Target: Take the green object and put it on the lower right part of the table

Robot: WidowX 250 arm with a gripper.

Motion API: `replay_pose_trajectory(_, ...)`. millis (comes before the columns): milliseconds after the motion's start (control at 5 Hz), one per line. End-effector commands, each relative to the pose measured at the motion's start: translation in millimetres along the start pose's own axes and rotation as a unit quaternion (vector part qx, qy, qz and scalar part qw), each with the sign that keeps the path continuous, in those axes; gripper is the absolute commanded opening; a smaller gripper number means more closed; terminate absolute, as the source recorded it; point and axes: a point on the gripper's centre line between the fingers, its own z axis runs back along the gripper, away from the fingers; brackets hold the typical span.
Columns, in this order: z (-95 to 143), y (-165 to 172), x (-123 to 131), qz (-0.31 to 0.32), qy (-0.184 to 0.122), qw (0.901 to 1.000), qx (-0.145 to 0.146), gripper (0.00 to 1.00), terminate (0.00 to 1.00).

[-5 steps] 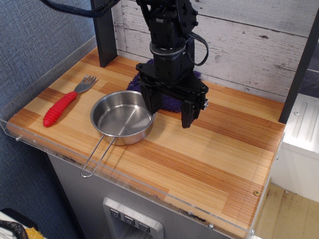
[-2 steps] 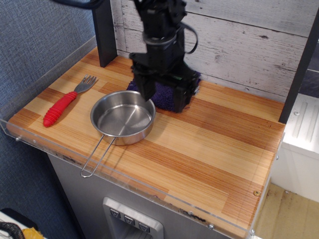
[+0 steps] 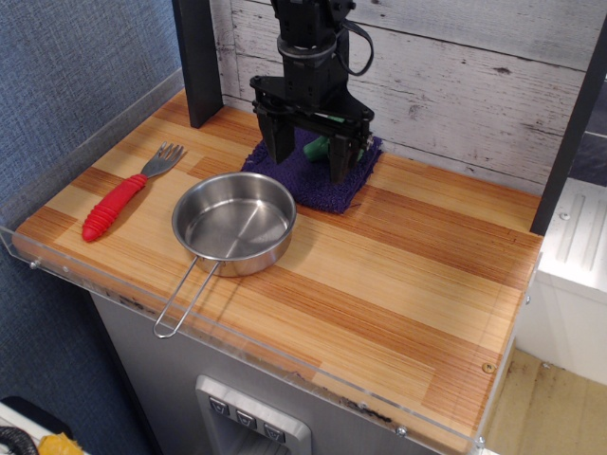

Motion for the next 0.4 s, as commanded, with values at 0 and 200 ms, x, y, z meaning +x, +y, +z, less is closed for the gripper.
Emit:
replay_pose_trajectory(0,8,33,47,0.020,-0.033,0.9992,-0.014,1.00,0.00)
replay_pose_trajectory(200,-3,37,60,0.035,-0.039,0.9978,-0.040,1.00,0.00)
